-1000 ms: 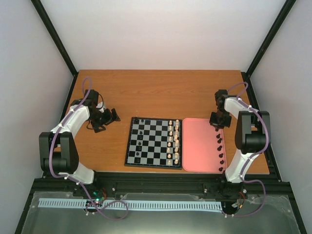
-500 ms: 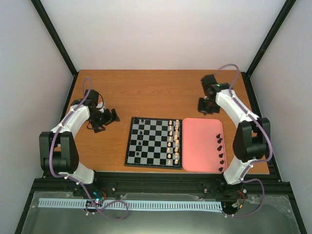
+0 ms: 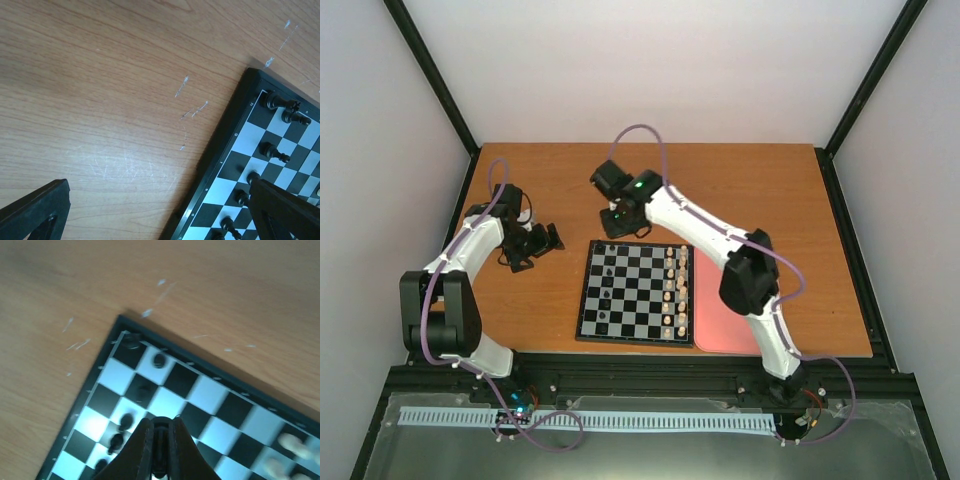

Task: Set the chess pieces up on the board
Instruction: Place the chess piece on the chessboard.

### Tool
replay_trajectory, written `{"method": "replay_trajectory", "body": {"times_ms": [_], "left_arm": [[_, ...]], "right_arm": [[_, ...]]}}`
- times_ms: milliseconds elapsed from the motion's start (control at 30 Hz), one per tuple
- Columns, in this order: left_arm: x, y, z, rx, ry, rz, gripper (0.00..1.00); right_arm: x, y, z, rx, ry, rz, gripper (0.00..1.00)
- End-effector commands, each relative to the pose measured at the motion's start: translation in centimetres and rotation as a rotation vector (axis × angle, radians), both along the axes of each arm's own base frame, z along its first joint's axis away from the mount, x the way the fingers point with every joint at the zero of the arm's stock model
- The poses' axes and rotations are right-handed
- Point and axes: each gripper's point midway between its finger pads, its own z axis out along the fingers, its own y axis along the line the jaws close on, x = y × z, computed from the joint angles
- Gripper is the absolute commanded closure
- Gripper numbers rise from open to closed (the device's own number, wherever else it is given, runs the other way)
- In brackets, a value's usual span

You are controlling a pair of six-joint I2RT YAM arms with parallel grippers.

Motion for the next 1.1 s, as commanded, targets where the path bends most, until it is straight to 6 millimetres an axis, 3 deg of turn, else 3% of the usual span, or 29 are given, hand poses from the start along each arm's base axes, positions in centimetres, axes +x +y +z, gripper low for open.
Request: {"method": "replay_trajectory", "body": {"times_ms": [0, 133, 300, 467, 1067], "left_arm": [[0.3, 0.7, 1.3, 0.022, -0.032, 0.021, 0.00], [0.0, 0.9, 1.0, 0.032, -0.024, 0.031, 0.00], [0.1, 0.8, 1.0, 0.027, -0.025, 0.032, 0.00], [0.1, 0.7, 0.9, 0.023, -0.023, 0.033, 0.00], [0.3, 0.3, 0.5, -0.001, -0.016, 0.029, 0.00]], "right_arm": [[-1.4, 3.6, -0.7, 0.024, 0.032, 0.086, 0.97], [-2.2, 6.5, -2.0, 0.036, 0.042, 0.161, 0.97], [-2.9, 8.2, -3.8, 0.041, 0.075, 0.193, 0.97], [-3.2, 8.5, -5.9, 0.022, 0.113, 0.201, 0.97], [-3.1, 9.6, -9.5, 0.009, 0.156, 0.216, 0.96]]}}
